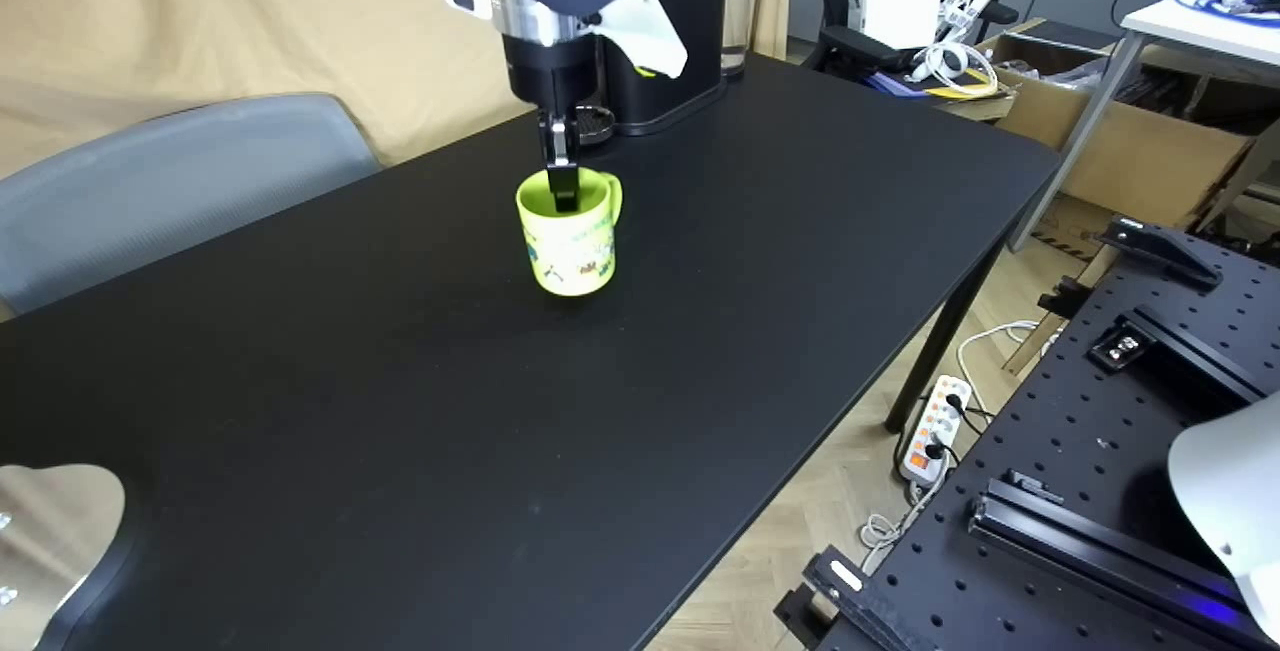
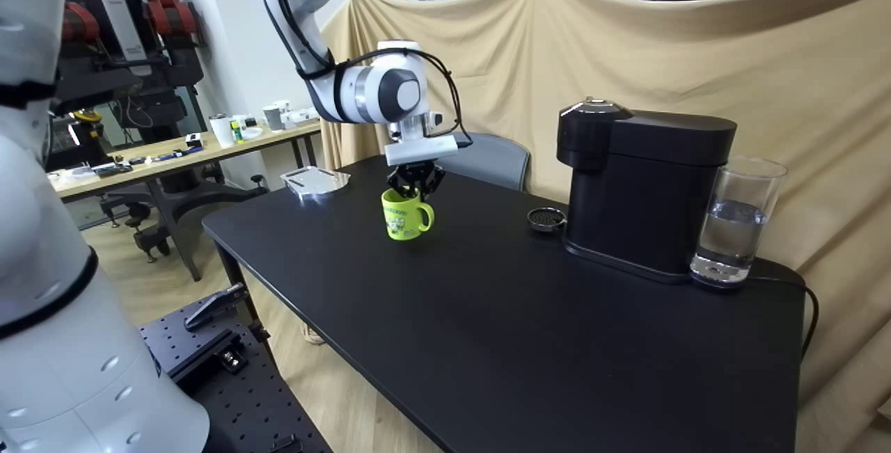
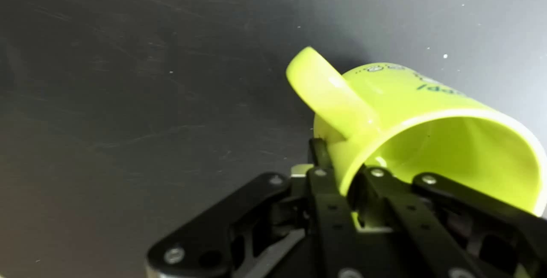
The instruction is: Pick up the cup from the table and slightly move it to the right.
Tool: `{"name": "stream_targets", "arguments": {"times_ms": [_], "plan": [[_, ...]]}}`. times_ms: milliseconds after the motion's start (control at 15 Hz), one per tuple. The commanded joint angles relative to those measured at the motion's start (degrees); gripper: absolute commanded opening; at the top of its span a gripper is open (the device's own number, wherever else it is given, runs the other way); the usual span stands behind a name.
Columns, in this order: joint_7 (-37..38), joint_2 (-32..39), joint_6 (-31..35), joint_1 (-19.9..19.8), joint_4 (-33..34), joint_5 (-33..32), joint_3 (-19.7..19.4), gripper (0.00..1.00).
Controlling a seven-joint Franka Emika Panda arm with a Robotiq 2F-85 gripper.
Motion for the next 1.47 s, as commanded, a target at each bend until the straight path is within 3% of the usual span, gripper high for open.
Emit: {"name": "stream_targets", "arguments": {"times_ms": [0, 667, 1400], "plan": [[4.0, -6.7, 1.3, -1.0, -3.0, -1.7, -2.5, 0.02], [9.4, -11.8, -0.1, -5.8, -11.2, -1.8, -9.6, 0.02], [13.9, -10.0, 5.4, -7.7, -18.2, 1.7, -9.6, 0.02]]}}
